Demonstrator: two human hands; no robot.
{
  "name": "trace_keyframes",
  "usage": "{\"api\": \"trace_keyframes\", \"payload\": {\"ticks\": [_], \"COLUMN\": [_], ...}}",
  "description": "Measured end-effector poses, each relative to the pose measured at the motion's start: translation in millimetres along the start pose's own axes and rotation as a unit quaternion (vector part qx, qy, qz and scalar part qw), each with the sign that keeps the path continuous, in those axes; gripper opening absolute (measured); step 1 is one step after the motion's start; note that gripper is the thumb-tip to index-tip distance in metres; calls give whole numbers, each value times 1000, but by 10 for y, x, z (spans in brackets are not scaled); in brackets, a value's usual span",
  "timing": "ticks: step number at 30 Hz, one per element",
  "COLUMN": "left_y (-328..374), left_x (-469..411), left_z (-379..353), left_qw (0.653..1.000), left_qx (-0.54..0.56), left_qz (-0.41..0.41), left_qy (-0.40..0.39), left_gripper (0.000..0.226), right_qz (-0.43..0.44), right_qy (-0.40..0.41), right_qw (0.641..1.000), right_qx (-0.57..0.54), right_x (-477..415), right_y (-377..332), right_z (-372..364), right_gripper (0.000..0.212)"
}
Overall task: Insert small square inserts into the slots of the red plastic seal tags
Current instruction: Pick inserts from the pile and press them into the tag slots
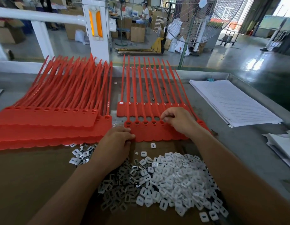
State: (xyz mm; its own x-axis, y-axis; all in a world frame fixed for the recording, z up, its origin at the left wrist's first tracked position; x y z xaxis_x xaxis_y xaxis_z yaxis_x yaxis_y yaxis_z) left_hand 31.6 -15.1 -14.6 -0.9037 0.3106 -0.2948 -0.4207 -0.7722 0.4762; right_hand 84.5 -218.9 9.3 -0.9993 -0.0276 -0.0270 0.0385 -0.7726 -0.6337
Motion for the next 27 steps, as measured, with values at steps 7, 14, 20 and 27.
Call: {"api": "trace_keyframes", "payload": {"ticks": [7, 14, 20, 27], "left_y": [16, 6, 6, 8], "left_x": [5, 7, 14, 11], "left_z": [18, 7, 12, 6], "left_qw": [1000, 1000, 1000, 1000], "left_qx": [-3, -2, -3, -3], "left_qz": [-8, -2, 2, 9], "left_qy": [0, -4, -7, -16], "left_gripper": [31, 31, 31, 32], "right_qz": [42, 46, 8, -55], "right_qy": [-42, -46, -16, -46], "right_qw": [994, 991, 999, 997], "right_qx": [89, 119, 44, 9], "right_x": [-9, -26, -59, -133], "right_y": [-70, -83, -15, -24], "right_z": [-36, -61, -64, -34], "right_gripper": [19, 19, 17, 12]}}
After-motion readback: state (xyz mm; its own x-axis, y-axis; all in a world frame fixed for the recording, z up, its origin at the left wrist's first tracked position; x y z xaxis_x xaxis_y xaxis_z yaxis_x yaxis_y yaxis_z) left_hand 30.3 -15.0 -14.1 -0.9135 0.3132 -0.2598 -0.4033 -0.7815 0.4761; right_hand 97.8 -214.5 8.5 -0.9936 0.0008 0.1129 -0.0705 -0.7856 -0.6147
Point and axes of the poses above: each hand's wrist, its own x-axis away from the middle knuckle, its own z-axis out of the back of the hand, y = z × x, the point moved 3 cm from there along -x, towards the middle knuckle, and after that the axes turned 1 degree about -z, right-handed, at the moved point
